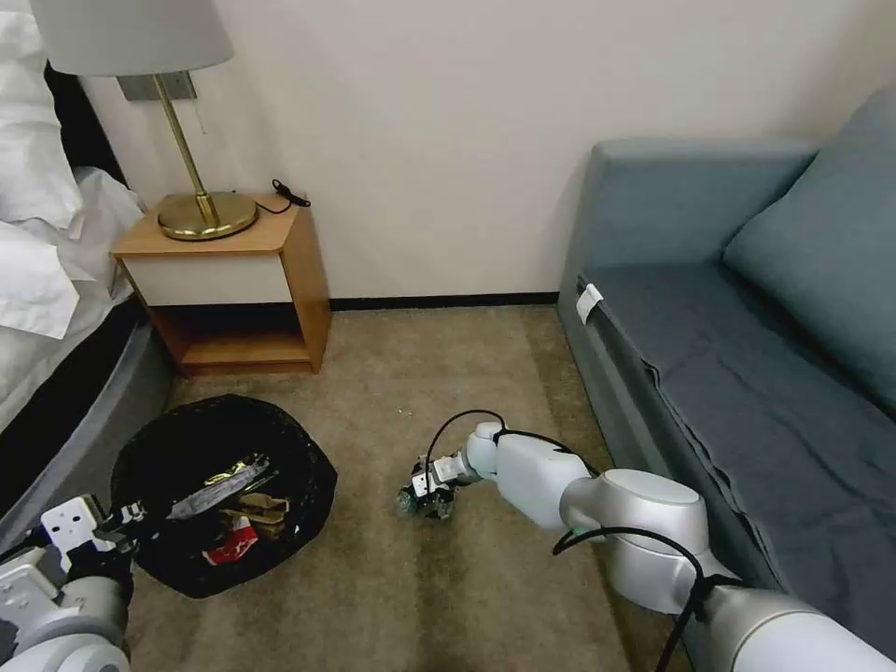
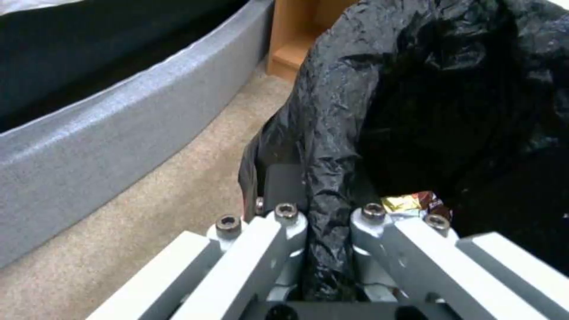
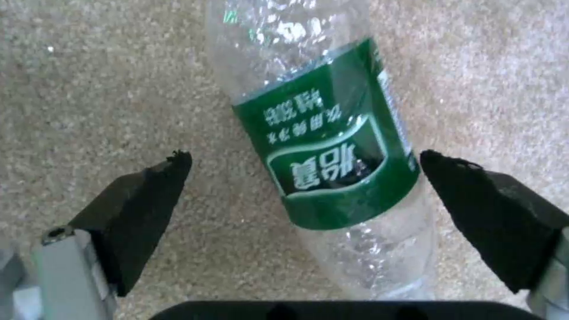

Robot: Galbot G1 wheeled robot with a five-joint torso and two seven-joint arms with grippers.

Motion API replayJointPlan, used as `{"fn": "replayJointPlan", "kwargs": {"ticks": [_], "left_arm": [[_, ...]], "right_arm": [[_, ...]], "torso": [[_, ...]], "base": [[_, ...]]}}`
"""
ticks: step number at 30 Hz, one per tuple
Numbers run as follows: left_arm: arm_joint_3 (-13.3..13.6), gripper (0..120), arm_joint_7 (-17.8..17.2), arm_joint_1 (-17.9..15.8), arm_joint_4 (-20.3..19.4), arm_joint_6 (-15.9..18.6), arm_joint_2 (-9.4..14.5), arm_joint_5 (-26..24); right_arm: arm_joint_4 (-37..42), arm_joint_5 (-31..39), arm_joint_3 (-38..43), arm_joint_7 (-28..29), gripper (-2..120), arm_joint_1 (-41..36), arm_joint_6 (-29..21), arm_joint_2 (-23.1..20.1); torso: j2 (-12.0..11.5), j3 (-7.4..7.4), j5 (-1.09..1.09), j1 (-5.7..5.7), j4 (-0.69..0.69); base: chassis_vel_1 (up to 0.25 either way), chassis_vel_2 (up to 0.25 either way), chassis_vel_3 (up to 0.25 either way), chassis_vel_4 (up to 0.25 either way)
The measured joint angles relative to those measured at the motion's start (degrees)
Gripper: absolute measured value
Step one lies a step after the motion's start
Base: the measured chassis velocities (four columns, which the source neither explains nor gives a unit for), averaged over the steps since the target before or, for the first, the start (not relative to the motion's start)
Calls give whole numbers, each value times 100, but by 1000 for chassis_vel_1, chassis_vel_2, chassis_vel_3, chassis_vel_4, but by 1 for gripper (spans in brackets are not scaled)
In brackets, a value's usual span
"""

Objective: Pick up the trash bin, then pick up the garbage on the floor and place it into the trash bin.

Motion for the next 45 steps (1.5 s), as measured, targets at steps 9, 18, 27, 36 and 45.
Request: {"fn": "replayJointPlan", "kwargs": {"ticks": [9, 18, 27, 36, 45], "left_arm": [[12, 3, -7, -9, 0, 0, -11, 4], [13, 3, -8, -3, 1, -5, -36, 19], [11, 3, -3, -4, 60, -55, -60, 49], [12, 3, 4, -4, 77, -70, -68, 66], [15, 3, 7, -13, 110, -71, -64, 68]], "right_arm": [[-37, -3, 36, 27, 99, -30, -29, -1], [-37, 0, 53, 40, 96, -45, -34, -2], [-37, 6, 48, 16, 64, -59, -20, -3], [-19, 10, 43, 4, 31, -61, 5, -3], [184, 102, 40, -121, 17, -19, 18, -4]], "torso": [[1, 0, 0, 0, 0], [0, 0, 0, 0, 0], [0, 0, 0, 0, 0], [0, 0, 0, 0, 0], [0, 0, 0, 0, 0]], "base": [[0, 0, 0, 0], [0, 0, 0, 0], [0, 0, 0, 0], [0, 0, 0, 0], [0, 0, 0, 0]]}}
